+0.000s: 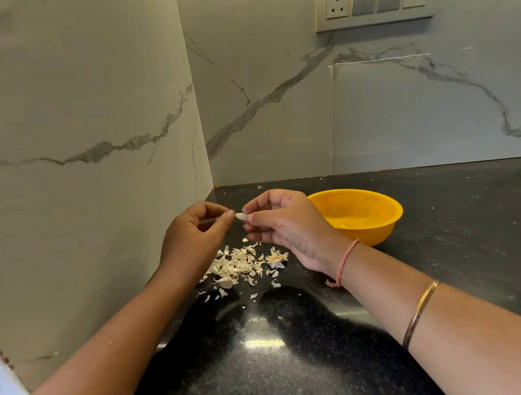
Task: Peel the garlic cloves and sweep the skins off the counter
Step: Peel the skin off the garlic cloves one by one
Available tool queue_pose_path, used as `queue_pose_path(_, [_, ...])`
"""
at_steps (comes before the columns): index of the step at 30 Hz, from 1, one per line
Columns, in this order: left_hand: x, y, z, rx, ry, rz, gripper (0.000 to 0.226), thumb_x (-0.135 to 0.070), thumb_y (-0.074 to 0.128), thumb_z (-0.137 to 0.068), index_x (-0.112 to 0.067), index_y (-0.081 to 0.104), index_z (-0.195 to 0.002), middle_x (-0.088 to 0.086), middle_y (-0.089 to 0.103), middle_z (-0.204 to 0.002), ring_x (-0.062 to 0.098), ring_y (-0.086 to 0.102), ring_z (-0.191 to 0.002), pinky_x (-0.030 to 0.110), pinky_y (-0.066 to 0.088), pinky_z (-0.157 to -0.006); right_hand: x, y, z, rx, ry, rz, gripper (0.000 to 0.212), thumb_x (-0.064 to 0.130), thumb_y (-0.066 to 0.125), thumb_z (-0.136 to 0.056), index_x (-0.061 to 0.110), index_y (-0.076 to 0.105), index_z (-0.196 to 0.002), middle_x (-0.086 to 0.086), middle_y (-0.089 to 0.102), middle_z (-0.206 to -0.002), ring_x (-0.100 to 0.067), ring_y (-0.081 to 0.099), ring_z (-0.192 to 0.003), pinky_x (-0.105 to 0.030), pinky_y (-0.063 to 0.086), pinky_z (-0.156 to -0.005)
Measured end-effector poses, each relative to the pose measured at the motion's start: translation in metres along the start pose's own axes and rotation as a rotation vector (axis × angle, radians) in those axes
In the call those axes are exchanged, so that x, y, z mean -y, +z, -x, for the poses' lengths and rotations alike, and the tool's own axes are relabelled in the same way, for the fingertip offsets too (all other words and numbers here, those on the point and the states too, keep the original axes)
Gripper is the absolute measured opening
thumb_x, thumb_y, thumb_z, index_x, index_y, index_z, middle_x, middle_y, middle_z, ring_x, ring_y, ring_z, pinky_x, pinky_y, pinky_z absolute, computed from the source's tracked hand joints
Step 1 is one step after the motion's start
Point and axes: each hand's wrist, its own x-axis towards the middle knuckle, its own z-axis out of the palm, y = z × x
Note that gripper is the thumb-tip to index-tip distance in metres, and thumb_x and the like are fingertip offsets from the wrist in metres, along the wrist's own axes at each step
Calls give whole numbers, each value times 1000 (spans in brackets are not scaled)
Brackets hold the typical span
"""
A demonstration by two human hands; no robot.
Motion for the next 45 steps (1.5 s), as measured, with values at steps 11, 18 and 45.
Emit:
queue_pose_path(11, [-2, 4, 0, 116, -190, 377, 9, -18, 63, -85, -9, 65, -82, 7, 67, -77, 12, 65, -65, 20, 56, -60, -6, 1, -3, -71, -217, 282, 27, -11, 63, -78, 15, 57, -80, -6, 60, -80, -17, 59, -76, -41, 55, -78])
queue_pose_path(18, [-1, 1, -3, 158, -281, 591, 5, -2, 63, -80, -5, 64, -83, 1, 69, -66, 9, 66, -61, 18, 56, -60, -9, 1, -4, -78, -240, 321, 27, -11, 57, -81, 16, 56, -82, -3, 60, -83, -16, 62, -80, -41, 57, -81])
queue_pose_path(45, [-5, -2, -2, 169, -362, 709, 13, 0, 61, -80, -7, 66, -90, 3, 71, -70, 7, 67, -62, 15, 55, -60, -15, 5, -4, -58, -336, 752, 13, 8, 64, -84, 17, 55, -80, 3, 60, -72, -15, 59, -67, -28, 51, -62])
